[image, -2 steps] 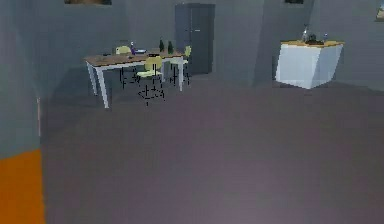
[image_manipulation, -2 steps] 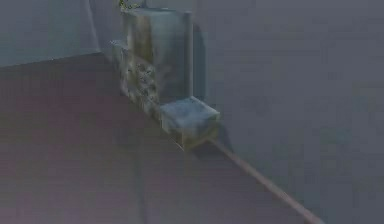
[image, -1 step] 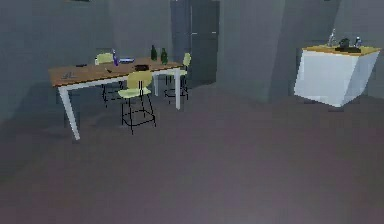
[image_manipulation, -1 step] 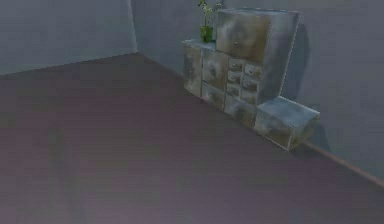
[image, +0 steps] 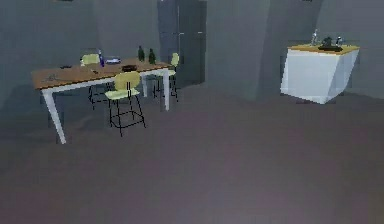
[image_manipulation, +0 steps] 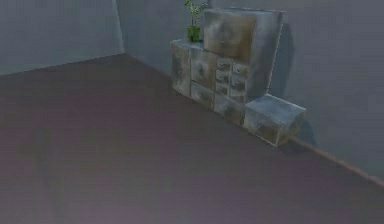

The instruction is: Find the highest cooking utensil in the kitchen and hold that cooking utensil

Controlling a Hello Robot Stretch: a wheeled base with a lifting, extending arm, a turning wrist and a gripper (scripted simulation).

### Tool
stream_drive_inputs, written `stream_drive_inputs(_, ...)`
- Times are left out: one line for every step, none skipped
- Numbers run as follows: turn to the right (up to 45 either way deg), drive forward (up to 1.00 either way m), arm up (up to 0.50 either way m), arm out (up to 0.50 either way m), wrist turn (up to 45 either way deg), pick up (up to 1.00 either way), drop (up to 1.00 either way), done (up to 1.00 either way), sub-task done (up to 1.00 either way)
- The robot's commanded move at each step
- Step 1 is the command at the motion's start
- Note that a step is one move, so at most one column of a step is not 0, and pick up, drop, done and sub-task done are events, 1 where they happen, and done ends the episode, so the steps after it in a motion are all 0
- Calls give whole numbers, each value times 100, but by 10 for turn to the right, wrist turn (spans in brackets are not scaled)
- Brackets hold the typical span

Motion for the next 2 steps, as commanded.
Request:
stream_drive_inputs(0,100,0,0,0,0,0,0,0)
stream_drive_inputs(0,100,0,0,0,0,0,0,0)
